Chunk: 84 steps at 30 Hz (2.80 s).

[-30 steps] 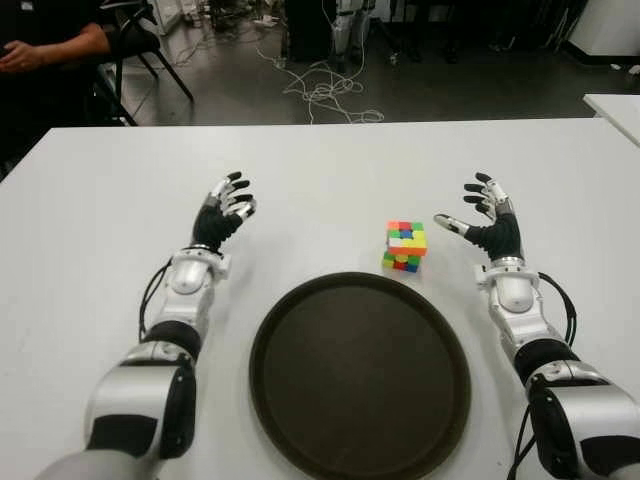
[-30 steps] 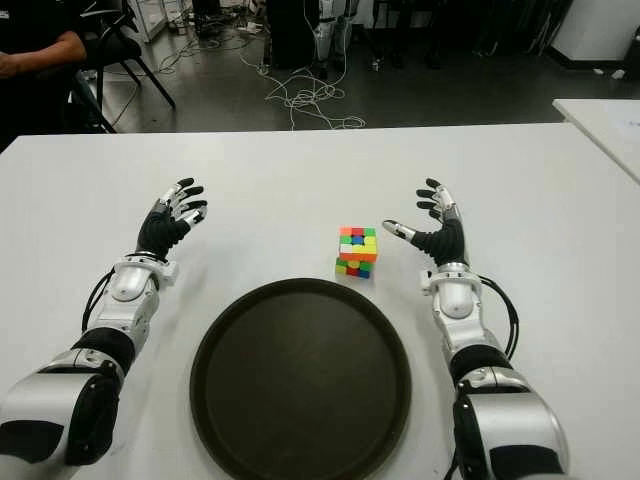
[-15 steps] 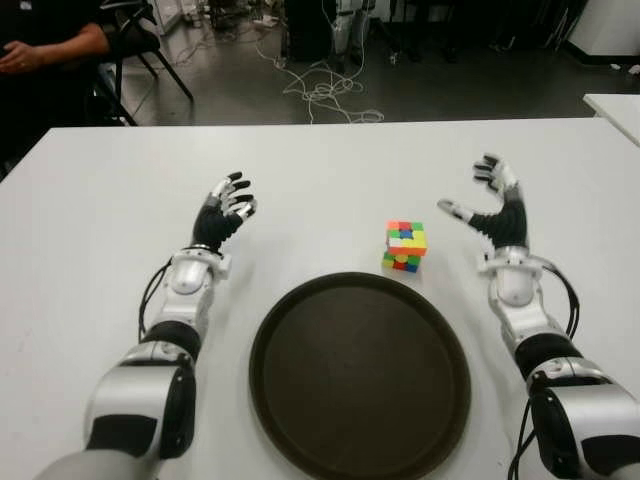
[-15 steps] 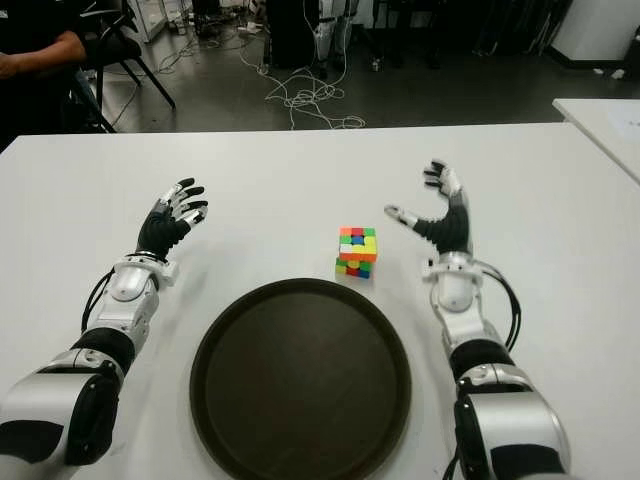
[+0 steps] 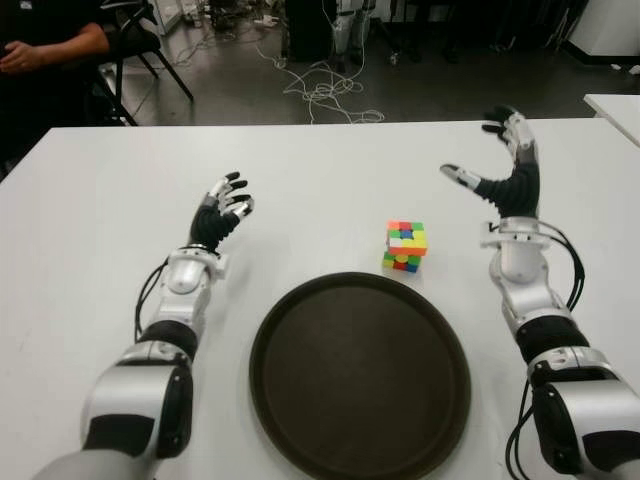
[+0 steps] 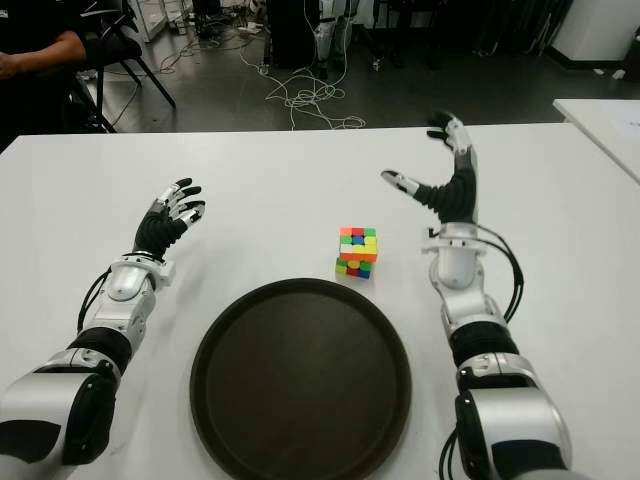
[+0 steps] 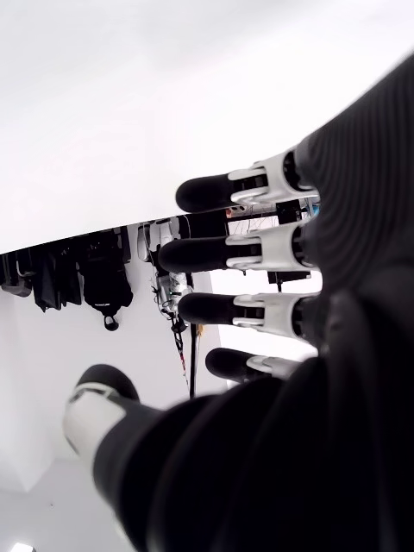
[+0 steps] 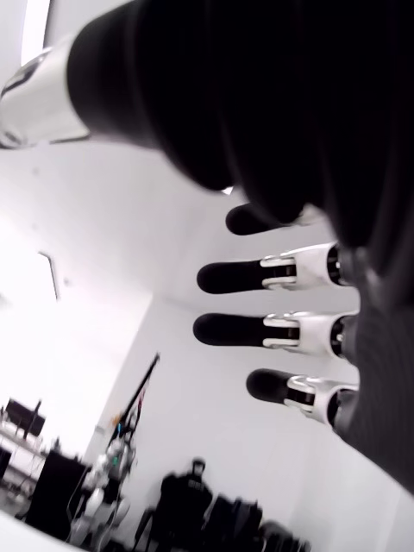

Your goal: Pick up the Rubik's Cube and put it in the plate

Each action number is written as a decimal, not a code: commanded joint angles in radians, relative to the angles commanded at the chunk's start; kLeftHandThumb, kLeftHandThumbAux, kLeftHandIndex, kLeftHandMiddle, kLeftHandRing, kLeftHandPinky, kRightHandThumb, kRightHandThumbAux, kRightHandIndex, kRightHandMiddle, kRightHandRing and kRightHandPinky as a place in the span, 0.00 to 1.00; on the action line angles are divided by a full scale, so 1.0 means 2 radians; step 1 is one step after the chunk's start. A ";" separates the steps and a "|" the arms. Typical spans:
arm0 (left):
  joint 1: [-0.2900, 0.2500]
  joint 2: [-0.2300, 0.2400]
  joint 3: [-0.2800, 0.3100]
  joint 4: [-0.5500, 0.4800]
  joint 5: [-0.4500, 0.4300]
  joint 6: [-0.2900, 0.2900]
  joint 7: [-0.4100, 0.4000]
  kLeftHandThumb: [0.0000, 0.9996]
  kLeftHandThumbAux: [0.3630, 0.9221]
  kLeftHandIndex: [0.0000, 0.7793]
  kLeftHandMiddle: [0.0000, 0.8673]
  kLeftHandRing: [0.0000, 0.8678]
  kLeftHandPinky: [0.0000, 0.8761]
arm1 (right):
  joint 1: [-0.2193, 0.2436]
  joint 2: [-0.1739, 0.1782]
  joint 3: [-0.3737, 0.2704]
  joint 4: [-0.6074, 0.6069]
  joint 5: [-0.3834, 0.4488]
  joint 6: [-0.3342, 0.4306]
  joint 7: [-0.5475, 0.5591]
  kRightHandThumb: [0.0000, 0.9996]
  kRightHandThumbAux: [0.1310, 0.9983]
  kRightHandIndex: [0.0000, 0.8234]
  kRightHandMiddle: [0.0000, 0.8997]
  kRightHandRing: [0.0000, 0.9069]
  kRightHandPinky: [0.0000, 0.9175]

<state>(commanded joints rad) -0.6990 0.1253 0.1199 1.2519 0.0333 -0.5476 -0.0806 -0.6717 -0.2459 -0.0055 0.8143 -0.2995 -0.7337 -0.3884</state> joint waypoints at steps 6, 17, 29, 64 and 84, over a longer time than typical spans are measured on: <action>0.000 0.000 0.000 0.001 0.000 0.002 0.003 0.17 0.60 0.14 0.20 0.22 0.21 | -0.009 -0.027 0.033 0.000 -0.041 -0.030 0.023 0.00 0.80 0.26 0.27 0.24 0.22; -0.001 -0.002 0.004 0.000 -0.005 0.006 0.002 0.19 0.64 0.15 0.21 0.23 0.24 | 0.003 -0.076 0.088 -0.050 -0.104 0.003 0.096 0.00 0.74 0.23 0.20 0.19 0.15; -0.001 -0.001 0.003 -0.001 -0.004 0.006 0.000 0.18 0.63 0.14 0.20 0.22 0.23 | 0.034 -0.129 0.134 -0.199 -0.154 0.163 0.266 0.00 0.64 0.18 0.16 0.17 0.12; -0.001 -0.003 0.007 -0.004 -0.010 0.007 -0.004 0.20 0.63 0.15 0.21 0.23 0.24 | 0.047 -0.150 0.158 -0.293 -0.162 0.252 0.389 0.00 0.82 0.14 0.15 0.14 0.10; 0.004 -0.001 0.003 -0.008 -0.006 0.001 -0.004 0.19 0.65 0.15 0.20 0.22 0.23 | 0.046 -0.153 0.167 -0.297 -0.171 0.275 0.407 0.00 0.79 0.15 0.16 0.15 0.10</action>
<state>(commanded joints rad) -0.6915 0.1230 0.1256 1.2367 0.0213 -0.5466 -0.0878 -0.5807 -0.5515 0.3290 0.2195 -0.6425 -0.1845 0.4262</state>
